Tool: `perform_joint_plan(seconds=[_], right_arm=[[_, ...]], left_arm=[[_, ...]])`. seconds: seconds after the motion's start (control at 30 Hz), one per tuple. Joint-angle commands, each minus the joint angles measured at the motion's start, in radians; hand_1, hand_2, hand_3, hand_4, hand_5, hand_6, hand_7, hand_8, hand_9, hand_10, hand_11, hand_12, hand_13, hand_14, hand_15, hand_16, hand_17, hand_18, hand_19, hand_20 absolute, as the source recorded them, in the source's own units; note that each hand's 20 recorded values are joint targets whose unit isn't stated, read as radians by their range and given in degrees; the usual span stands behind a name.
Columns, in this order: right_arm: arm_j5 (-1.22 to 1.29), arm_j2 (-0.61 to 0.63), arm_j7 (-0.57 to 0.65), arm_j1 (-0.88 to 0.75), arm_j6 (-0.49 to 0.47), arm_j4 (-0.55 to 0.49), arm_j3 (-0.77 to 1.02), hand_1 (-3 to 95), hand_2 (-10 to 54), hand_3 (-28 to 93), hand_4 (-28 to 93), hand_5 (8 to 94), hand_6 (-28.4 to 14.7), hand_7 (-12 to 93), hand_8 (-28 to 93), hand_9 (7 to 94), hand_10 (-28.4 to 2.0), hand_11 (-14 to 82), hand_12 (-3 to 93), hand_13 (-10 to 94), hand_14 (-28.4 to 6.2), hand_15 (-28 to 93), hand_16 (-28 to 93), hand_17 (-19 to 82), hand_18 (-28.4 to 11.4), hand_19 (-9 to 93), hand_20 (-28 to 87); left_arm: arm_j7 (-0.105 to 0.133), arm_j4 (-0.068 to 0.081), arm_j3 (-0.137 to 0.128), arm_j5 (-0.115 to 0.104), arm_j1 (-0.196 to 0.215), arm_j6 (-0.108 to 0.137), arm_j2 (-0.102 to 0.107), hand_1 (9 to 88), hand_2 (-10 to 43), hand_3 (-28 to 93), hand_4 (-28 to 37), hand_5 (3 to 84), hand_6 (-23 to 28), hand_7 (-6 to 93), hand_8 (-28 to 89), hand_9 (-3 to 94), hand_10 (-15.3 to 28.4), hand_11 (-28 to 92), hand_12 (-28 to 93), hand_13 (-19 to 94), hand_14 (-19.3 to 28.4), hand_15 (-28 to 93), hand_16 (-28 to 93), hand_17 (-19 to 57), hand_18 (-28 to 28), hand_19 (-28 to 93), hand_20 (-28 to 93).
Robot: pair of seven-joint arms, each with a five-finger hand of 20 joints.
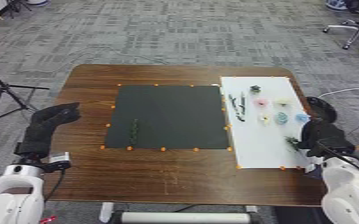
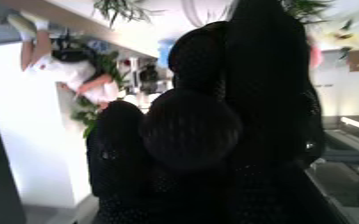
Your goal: Arrange flowers
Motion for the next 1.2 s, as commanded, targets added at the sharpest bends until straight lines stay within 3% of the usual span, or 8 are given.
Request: perform_joint_plan(seconds=[0.03,0.23,0.57,0.9,1.2], right_arm=[[0.020,0.000,0.005,0.000,0.102,0.012,0.004,64.4,-9.5,50,-11,65.2,-2.7,44,22,84.5,-10.7,46.9,32.0,94,-1.5,58,30,71,-7.8,93,39],[0.060,-0.005,0.002,-0.016,0.087,-0.025,0.029,63.3,-9.5,54,-10,61.0,-6.0,55,13,85.9,-10.4,48.8,29.1,94,-1.5,61,27,73,-7.8,93,38],[0.294,-0.008,0.017,0.110,0.081,-0.160,0.003,62.7,-9.5,55,-9,61.1,-7.4,57,10,86.9,-10.4,48.2,28.4,94,-1.7,61,27,73,-7.7,93,38],[0.614,-0.084,0.038,0.439,0.074,-0.181,-0.284,63.9,-9.5,54,-8,63.3,-8.4,55,9,88.7,-11.2,44.5,27.1,94,-1.9,60,25,74,-6.7,92,36],[0.734,-0.228,0.037,0.678,0.069,-0.078,-0.578,64.6,-9.5,53,-7,64.3,-8.8,54,8,89.8,-11.4,40.9,25.9,94,-2.5,58,24,74,-6.1,91,35]], left_arm=[[-0.006,-0.010,0.004,0.001,0.000,-0.009,-0.009,31.6,0.6,65,-24.7,51.9,2.1,16.0,-7,50.1,14.3,23,15,42,18.6,29,1,9.9,12.5,13,21],[-0.008,-0.012,0.006,-0.002,0.002,-0.013,-0.012,31.2,1.2,65,-24.8,51.9,2.2,15.8,-7,50.4,14.5,23,15,42,18.6,29,1,10.0,12.7,14,21],[-0.013,-0.013,-0.008,-0.013,0.006,-0.004,-0.002,30.9,1.7,65,-24.8,52.0,2.3,15.7,-7,50.4,14.4,24,15,42,18.8,29,1,9.9,12.7,14,21],[-0.015,-0.018,-0.018,-0.013,0.009,-0.007,0.003,30.3,2.1,66,-25.0,52.0,2.2,15.7,-7,50.5,14.5,24,15,42,18.8,29,1,9.8,12.7,14,21],[-0.017,-0.017,-0.018,-0.015,0.005,-0.007,0.005,30.0,2.2,66,-25.0,52.3,2.2,15.7,-7,50.7,14.6,24,15,42,18.8,29,1,9.7,12.7,14,21]])
